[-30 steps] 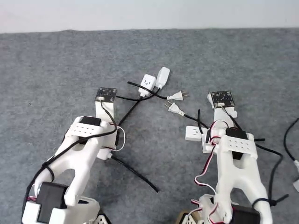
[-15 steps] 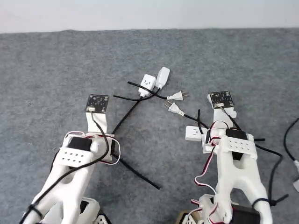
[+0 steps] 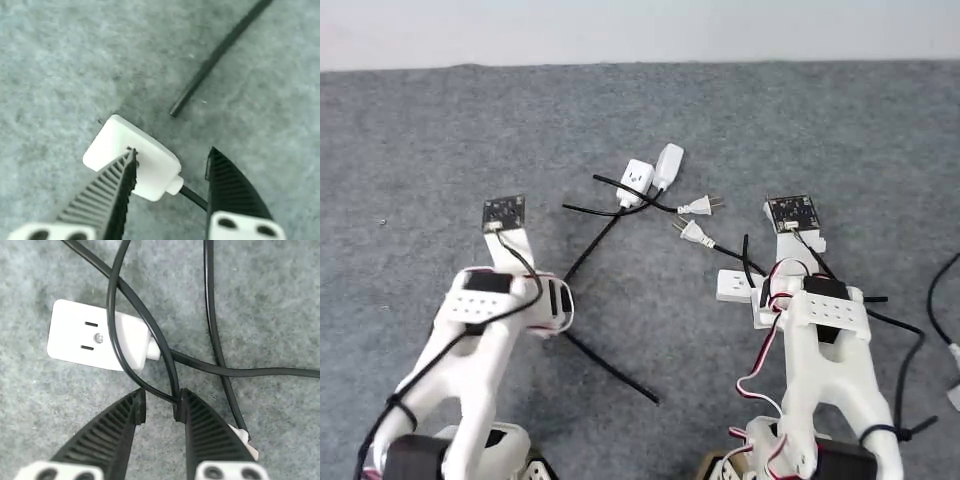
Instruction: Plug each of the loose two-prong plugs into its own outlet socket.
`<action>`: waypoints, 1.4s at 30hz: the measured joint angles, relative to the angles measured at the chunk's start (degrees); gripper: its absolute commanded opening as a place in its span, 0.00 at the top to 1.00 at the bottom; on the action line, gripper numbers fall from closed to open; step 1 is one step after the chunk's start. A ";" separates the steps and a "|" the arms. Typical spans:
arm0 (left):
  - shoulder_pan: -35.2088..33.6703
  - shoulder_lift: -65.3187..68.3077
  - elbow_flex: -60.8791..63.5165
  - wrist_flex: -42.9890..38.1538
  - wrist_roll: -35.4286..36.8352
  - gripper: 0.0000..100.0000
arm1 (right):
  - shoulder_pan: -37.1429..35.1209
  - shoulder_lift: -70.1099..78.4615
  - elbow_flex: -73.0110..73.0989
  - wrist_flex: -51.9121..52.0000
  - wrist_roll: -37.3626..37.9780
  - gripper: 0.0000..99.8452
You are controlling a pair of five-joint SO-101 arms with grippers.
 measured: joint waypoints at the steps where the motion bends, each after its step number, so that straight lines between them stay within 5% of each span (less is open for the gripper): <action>1: -0.70 0.79 -0.53 0.18 0.00 0.78 | 0.00 0.00 0.00 0.00 0.00 0.89; 19: -7.82 1.41 -1.23 5.80 -11.16 0.78 | -1.05 0.00 0.00 -0.26 0.00 0.89; 34: -8.97 -10.11 0.70 13.19 -7.03 0.78 | -1.23 0.00 0.18 -0.35 1.58 0.89; 42: -7.91 -6.15 0.70 10.29 -5.98 0.78 | -1.23 0.00 0.18 -0.35 1.76 0.89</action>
